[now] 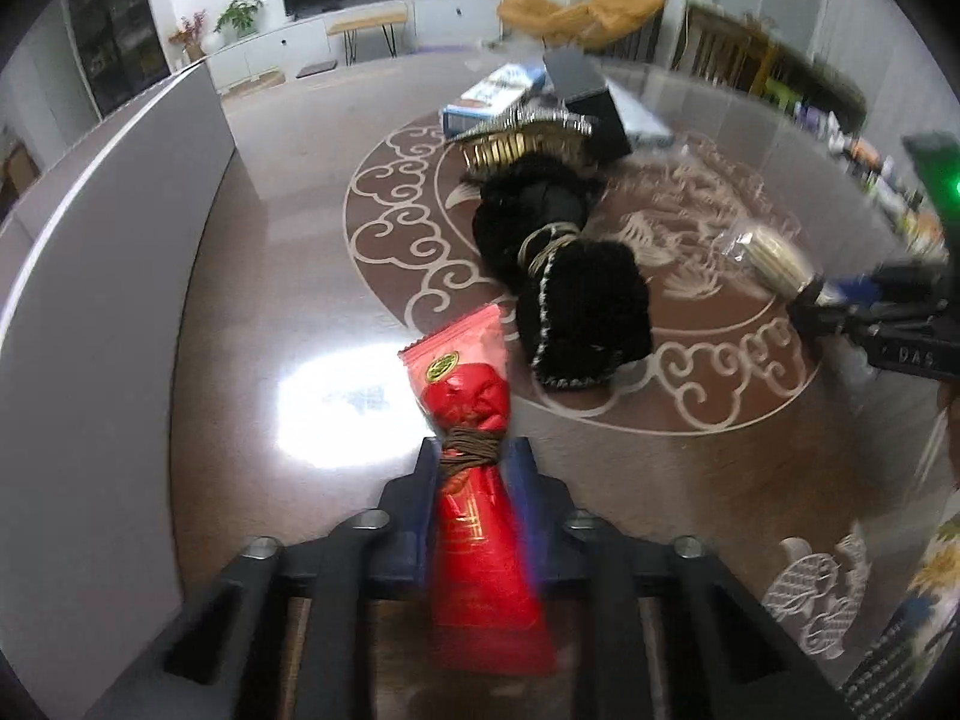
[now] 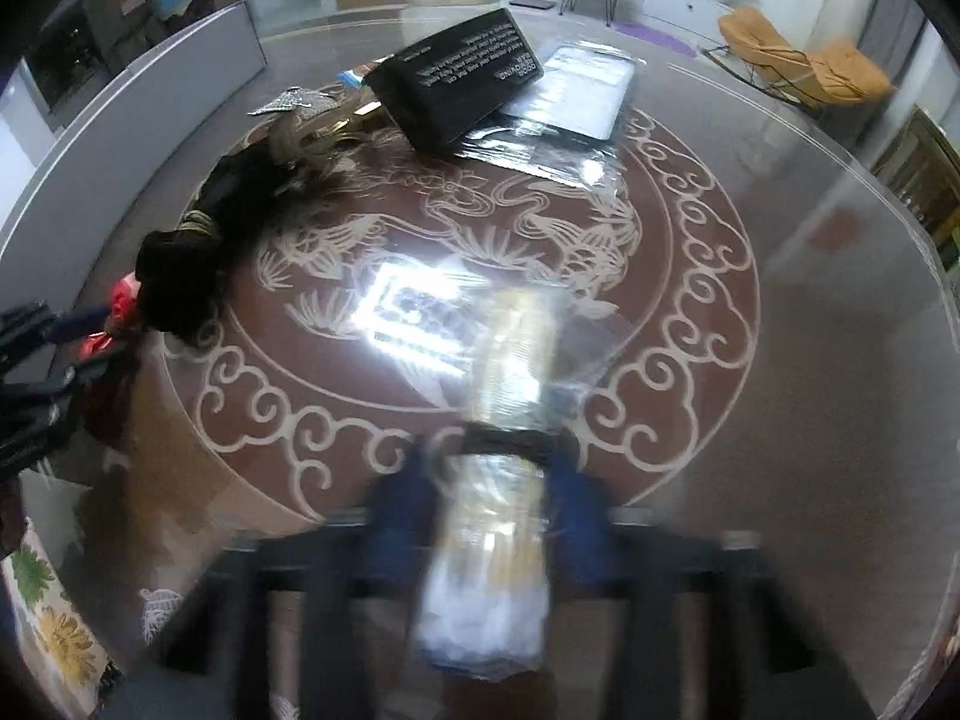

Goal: Organize objects
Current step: 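Grasp the red snack bag with the left tool while the right tool holds the cotton swabs, then carry the red bag and cotton swabs into the white bin with both tools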

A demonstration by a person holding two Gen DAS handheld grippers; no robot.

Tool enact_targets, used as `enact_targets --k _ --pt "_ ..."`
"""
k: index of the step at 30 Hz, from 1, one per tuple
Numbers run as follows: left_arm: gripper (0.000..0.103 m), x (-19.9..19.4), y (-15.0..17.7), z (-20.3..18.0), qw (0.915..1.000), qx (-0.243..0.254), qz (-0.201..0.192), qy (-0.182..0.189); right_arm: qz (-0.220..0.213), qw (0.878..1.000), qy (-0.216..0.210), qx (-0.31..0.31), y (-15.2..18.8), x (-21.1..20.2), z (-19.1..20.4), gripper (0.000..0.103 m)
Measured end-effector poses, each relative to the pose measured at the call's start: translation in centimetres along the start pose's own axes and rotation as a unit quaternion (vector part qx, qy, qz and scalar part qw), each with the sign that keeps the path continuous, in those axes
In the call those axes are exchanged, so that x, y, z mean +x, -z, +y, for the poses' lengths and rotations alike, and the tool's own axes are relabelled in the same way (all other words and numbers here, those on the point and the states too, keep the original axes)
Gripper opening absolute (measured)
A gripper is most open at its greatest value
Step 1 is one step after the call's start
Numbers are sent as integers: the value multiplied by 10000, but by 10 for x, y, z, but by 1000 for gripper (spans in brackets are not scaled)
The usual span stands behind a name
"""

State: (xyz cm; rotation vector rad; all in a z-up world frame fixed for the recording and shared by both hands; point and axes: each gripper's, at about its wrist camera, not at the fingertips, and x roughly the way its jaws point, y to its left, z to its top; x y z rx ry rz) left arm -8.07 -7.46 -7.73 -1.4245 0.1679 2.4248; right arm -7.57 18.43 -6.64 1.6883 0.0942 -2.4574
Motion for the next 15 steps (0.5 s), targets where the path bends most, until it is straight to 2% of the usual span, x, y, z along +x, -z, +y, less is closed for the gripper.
enact_targets --k 2,4,8,12,15 --pt "20 -12 10 9 9978 -416 -254 439 -199 9994 -223 183 10 -16 2 29" --pt "20 -28 22 10 9946 -601 -544 653 -394 9977 -457 307 24 -32 3 29" --pt "20 -55 40 8 9871 -890 -925 957 -404 9966 -525 483 44 -41 9 29" --pt "20 -105 45 20 9722 -1320 -1484 1243 -666 9940 -804 325 29 -66 41 29" --pt "20 -151 43 43 9602 -1518 -1983 1253 -1038 9880 -1141 46 0 -97 81 29"
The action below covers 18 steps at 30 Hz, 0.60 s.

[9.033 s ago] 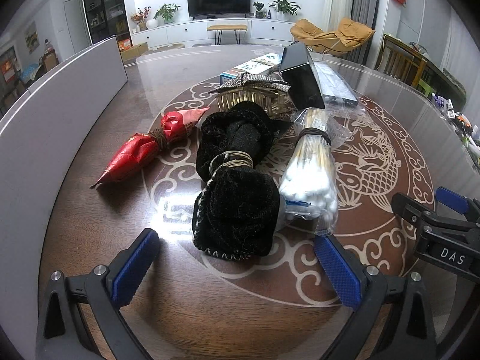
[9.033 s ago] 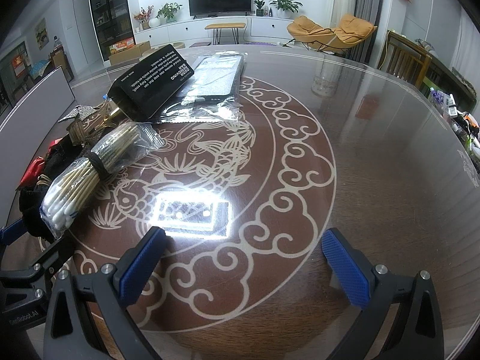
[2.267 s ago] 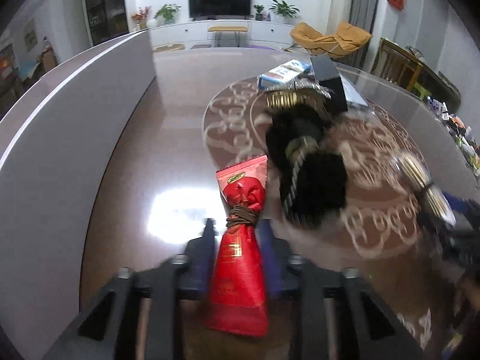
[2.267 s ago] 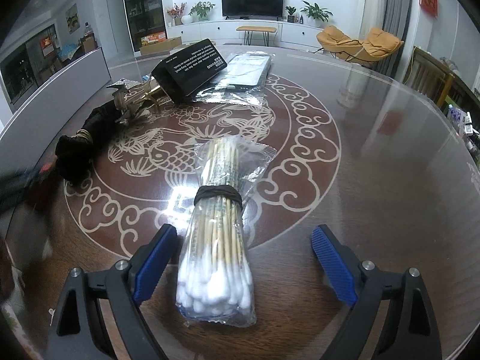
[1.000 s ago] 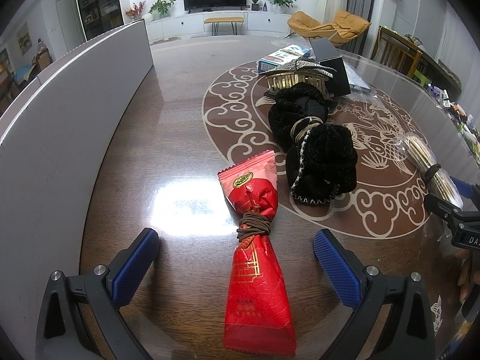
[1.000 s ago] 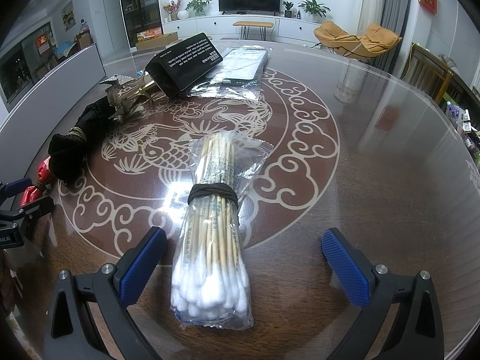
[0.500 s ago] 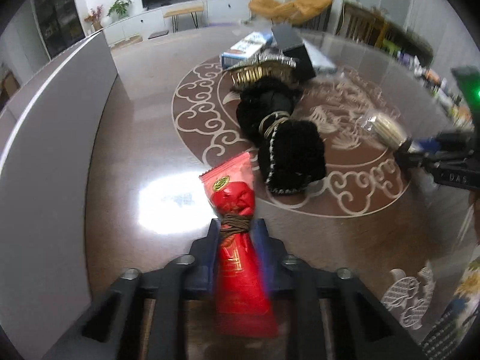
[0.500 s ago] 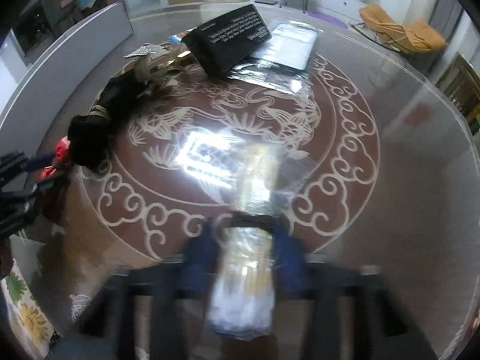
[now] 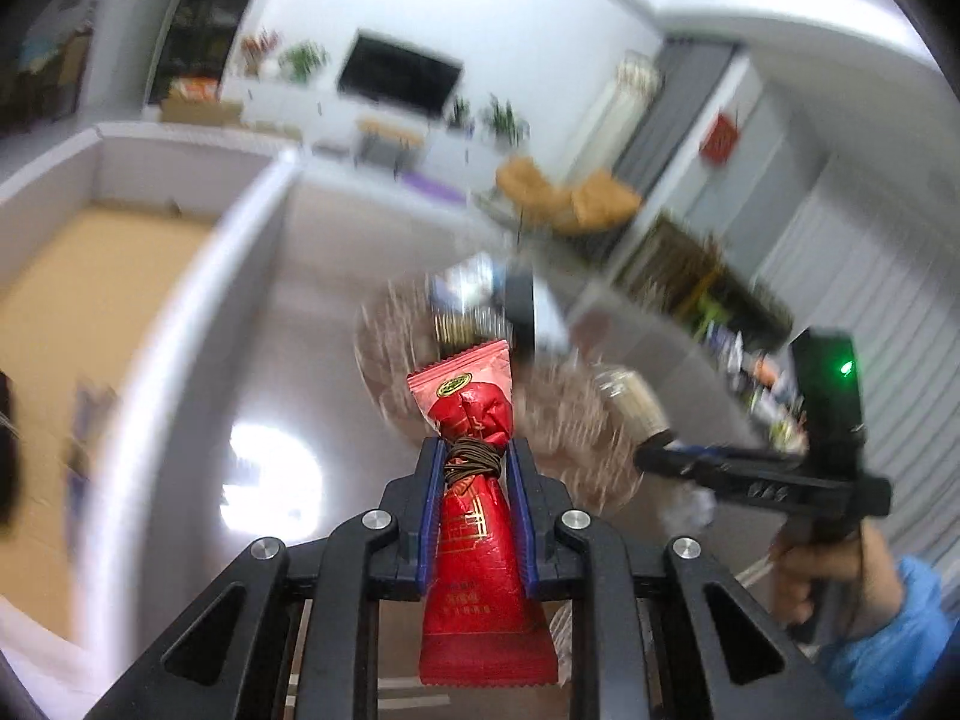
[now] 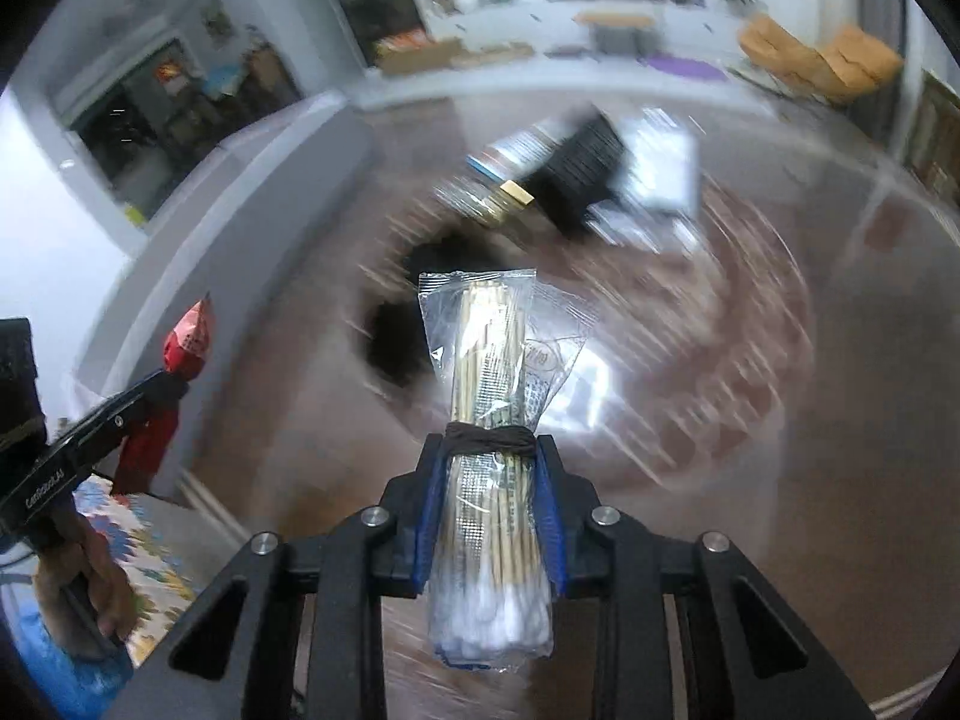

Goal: Organize objects
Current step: 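Carry the red bag and cotton swabs into the white bin with both tools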

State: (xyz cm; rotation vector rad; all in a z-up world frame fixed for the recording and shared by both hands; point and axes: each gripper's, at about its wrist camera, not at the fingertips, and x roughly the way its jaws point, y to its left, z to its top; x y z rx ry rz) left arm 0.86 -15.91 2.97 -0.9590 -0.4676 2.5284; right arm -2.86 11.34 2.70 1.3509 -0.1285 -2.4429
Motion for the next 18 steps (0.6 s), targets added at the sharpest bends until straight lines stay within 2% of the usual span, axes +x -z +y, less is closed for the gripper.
enact_targets --k 2,5,7,9,11,12,13,14,15,16,18 --pt "20 -33 -21 12 9992 14 -353 -180 -228 9987 -390 -221 -28 -5 42 29" --pt "20 -67 -44 46 9960 -58 -603 -664 -381 9929 -1009 -499 -59 -2 103 29" --pt "20 -78 -53 80 9916 -213 -570 -1142 -317 9863 -1481 -660 -77 13 151 29" --pt "20 -86 -56 112 9875 -392 -502 -1445 -220 9822 -1685 -806 -85 30 186 29" --pt "22 -89 -53 141 9785 -433 -355 -1983 -79 9787 -1859 -866 -89 53 218 31" --pt "23 -87 -51 150 9749 -432 -265 -2170 11 9777 -1920 -850 -89 65 230 39" --pt "34 -83 -48 163 9678 -468 -89 -2472 114 9780 -1919 -803 -89 76 238 49" --pt "57 -83 -45 171 9634 -531 26 -2629 259 9794 -1885 -684 -87 88 245 74" --pt "67 -80 -42 179 9581 -625 150 -2791 300 9798 -1892 -572 -85 94 245 80" --pt "72 -79 -37 183 9548 -703 186 -2882 294 9795 -1939 -462 -83 96 242 80" --pt "72 -80 -31 182 9545 -736 126 -2886 158 9809 -1899 -391 -77 94 229 80"
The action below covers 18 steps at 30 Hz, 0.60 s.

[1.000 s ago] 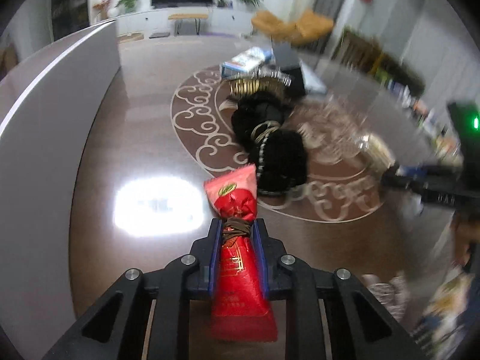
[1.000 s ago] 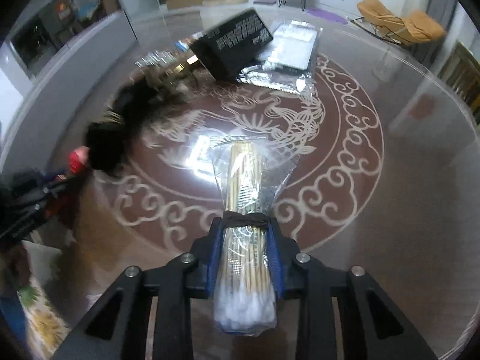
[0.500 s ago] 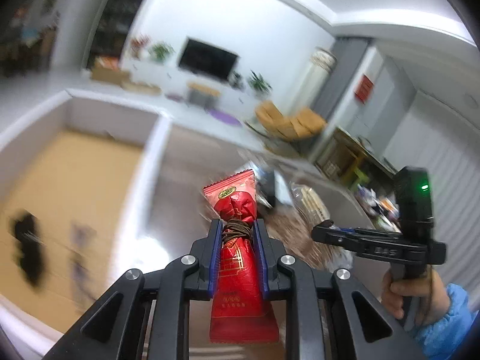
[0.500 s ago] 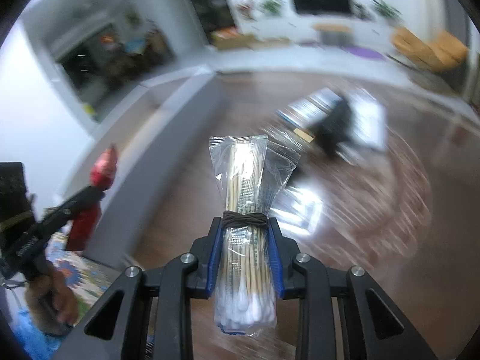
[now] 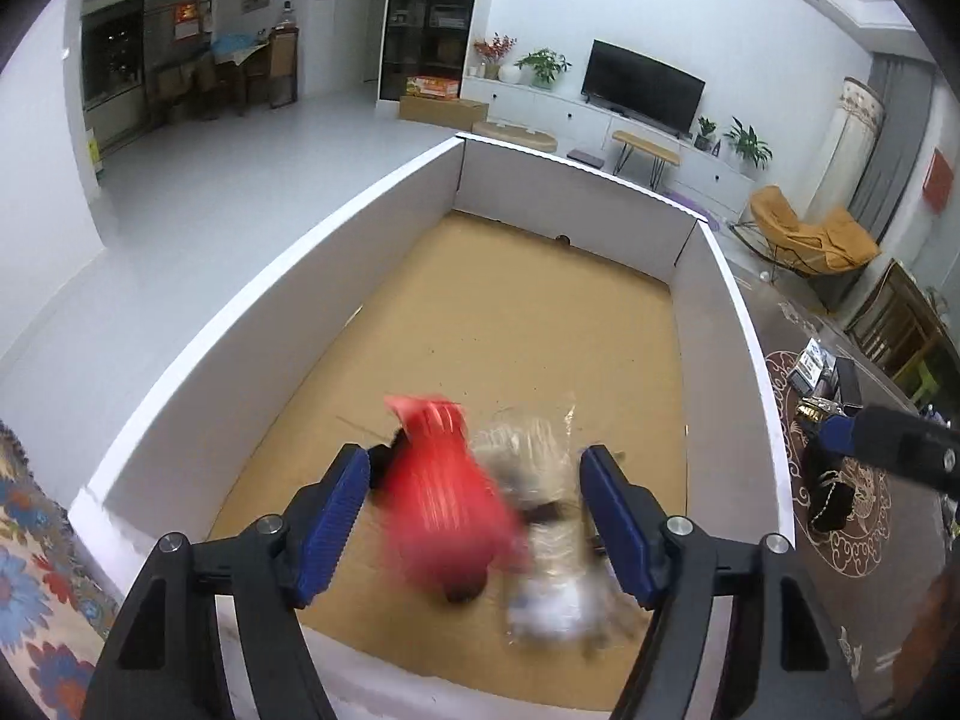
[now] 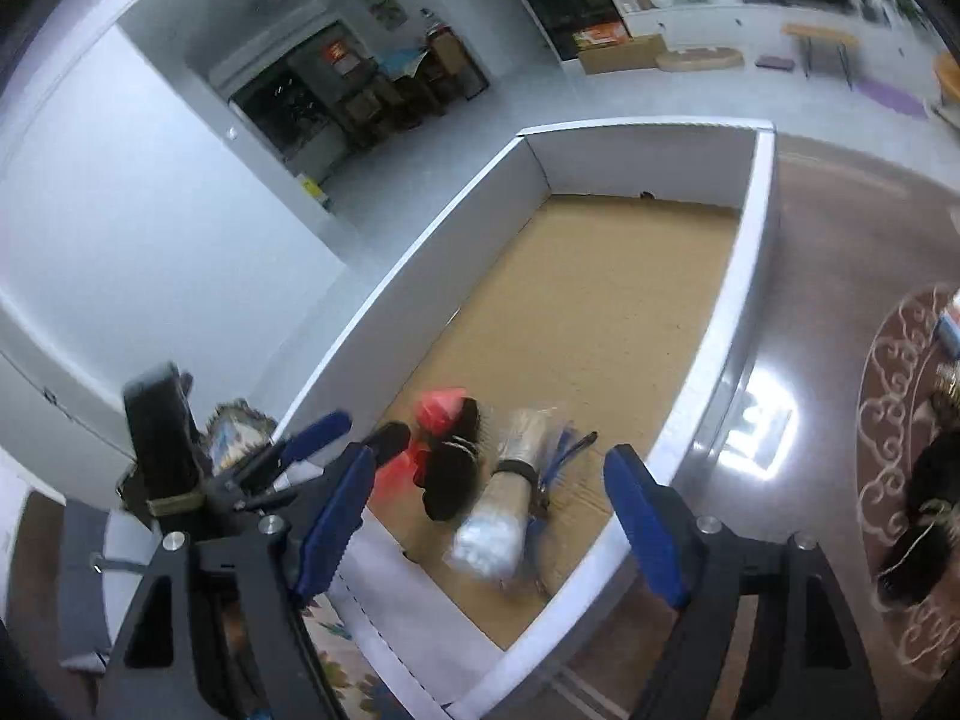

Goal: Organize objects
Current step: 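Open both tools to drop the items in the bin and return to the table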

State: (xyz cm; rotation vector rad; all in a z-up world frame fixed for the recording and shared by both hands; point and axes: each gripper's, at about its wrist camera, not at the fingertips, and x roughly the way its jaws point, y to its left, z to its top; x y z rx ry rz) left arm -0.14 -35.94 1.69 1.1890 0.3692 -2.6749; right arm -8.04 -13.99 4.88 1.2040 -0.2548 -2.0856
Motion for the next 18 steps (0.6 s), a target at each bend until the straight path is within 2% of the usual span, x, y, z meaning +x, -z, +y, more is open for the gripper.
enact_targets --k 2,4,7,9,11,12,14,15,18 --pt "72 -7 6 -12 9999 1 -120 48 -297 9981 473 -274 12 -17 -16 80" --pt "72 -16 11 -37 9995 118 -218 207 -580 9916 1033 -518 28 -36 -38 87" --pt "73 -36 22 -80 9956 405 -334 778 -885 9715 2061 -761 72 -69 -91 93" --pt "80 -50 33 -114 9895 583 -382 1267 -829 9537 2804 -698 107 -91 -138 93" --pt "100 -61 50 -160 9775 793 -349 1924 -626 9397 3327 -475 136 -107 -182 93" --pt "103 -62 58 -177 9730 865 -296 2121 -536 9327 3551 -323 151 -116 -203 93" --pt "103 -55 80 -213 9637 1043 -34 2459 -506 9234 3805 -13 171 -132 -237 93" --pt "103 -48 87 -230 9618 1134 115 2490 -511 9203 3877 129 178 -137 -248 93" --pt "103 4 119 -272 9655 1446 569 2089 -475 9169 3930 512 186 -146 -273 94"
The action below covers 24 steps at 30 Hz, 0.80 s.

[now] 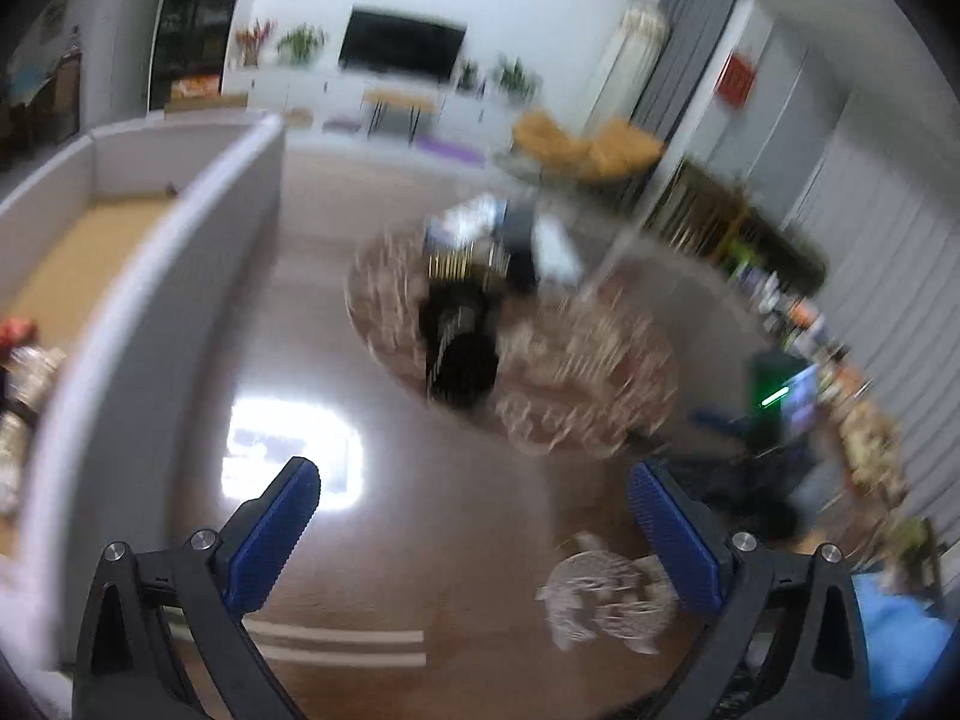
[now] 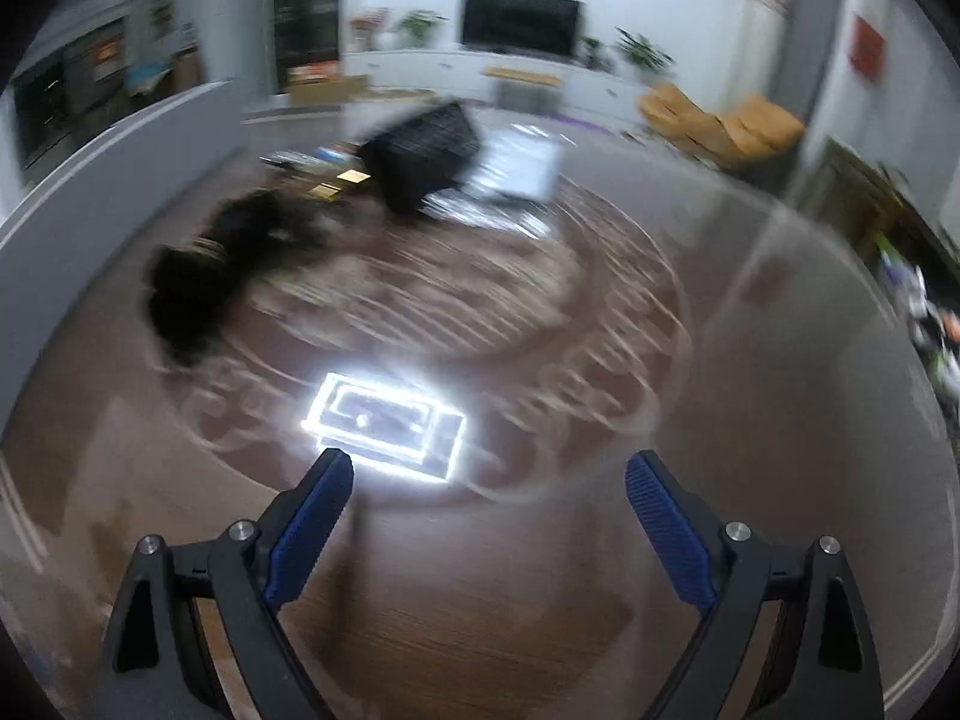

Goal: Organize objects

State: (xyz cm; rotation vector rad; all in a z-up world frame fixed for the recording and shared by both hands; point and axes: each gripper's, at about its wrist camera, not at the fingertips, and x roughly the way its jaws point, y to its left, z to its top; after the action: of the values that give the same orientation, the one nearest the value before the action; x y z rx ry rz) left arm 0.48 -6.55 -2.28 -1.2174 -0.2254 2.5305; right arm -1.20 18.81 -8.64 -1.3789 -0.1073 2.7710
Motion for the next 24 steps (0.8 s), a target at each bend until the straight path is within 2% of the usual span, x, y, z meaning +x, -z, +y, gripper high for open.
enact_targets --k 1,3,7,8,11,24 --pt "103 18 3 -5 9998 50 166 -132 34 9998 -138 165 1 0 -8 94" --pt "103 54 4 -14 9979 226 403 -446 51 9994 -122 325 -7 4 -16 94" --pt "103 97 -3 -32 9930 625 420 -911 170 9988 -119 438 -3 -3 -23 100" --pt "103 97 1 -35 9922 669 453 -952 189 9988 -93 447 -5 -1 -16 103" --pt "103 106 -1 -35 9898 754 586 -1061 174 9987 -45 472 -4 -1 -12 103" --pt "103 111 -1 -36 9889 763 486 -1176 169 9985 -2 520 -7 4 -11 103"
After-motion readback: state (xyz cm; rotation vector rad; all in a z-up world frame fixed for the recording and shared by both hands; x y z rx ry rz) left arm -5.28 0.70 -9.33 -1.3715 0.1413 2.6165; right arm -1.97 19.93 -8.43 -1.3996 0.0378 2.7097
